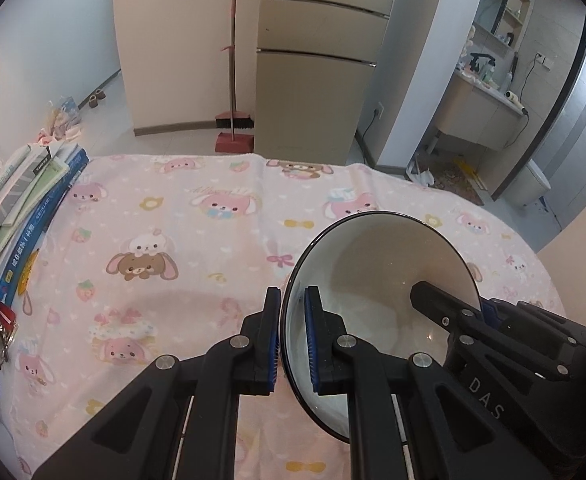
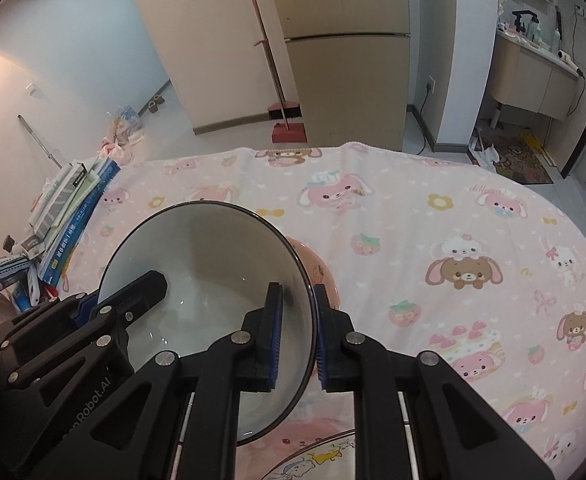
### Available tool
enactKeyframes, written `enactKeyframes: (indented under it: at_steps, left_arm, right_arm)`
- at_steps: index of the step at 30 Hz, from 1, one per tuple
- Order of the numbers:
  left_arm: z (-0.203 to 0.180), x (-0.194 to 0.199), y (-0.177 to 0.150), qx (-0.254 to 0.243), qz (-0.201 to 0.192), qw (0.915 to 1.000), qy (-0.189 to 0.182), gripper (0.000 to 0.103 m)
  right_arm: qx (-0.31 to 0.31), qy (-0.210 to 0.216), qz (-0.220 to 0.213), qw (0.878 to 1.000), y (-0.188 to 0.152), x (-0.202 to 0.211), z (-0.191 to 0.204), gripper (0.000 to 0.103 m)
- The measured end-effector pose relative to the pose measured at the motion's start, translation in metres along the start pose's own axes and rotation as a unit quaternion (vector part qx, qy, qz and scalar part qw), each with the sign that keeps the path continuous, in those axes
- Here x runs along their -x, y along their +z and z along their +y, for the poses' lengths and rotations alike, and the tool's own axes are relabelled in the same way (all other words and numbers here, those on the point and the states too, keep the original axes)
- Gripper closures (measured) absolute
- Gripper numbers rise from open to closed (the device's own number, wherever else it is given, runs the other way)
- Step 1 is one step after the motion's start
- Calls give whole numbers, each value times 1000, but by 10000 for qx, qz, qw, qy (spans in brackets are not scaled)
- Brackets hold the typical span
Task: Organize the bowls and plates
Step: 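Lower the white bowl with both grippers toward the table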
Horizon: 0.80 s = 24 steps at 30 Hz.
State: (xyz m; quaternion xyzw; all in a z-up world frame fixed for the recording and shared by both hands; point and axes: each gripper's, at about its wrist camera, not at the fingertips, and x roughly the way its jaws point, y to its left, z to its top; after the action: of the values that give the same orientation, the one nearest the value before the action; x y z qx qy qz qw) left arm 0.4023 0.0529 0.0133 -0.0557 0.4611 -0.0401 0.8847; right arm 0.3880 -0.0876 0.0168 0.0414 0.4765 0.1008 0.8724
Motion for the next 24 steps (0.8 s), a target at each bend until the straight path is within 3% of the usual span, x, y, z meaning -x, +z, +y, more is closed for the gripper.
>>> enactKeyframes:
  at_steps: [10, 24]
  left_arm:
    - [-1, -19, -1, -6, 203, 9998, 38, 90]
    - [-4, -25, -1, -109, 97, 9998, 100, 90]
  right_arm:
    - [19, -159, 174, 9997, -3, -16, 0, 88]
    - [-7, -198, 229, 9995, -2, -22, -3, 88]
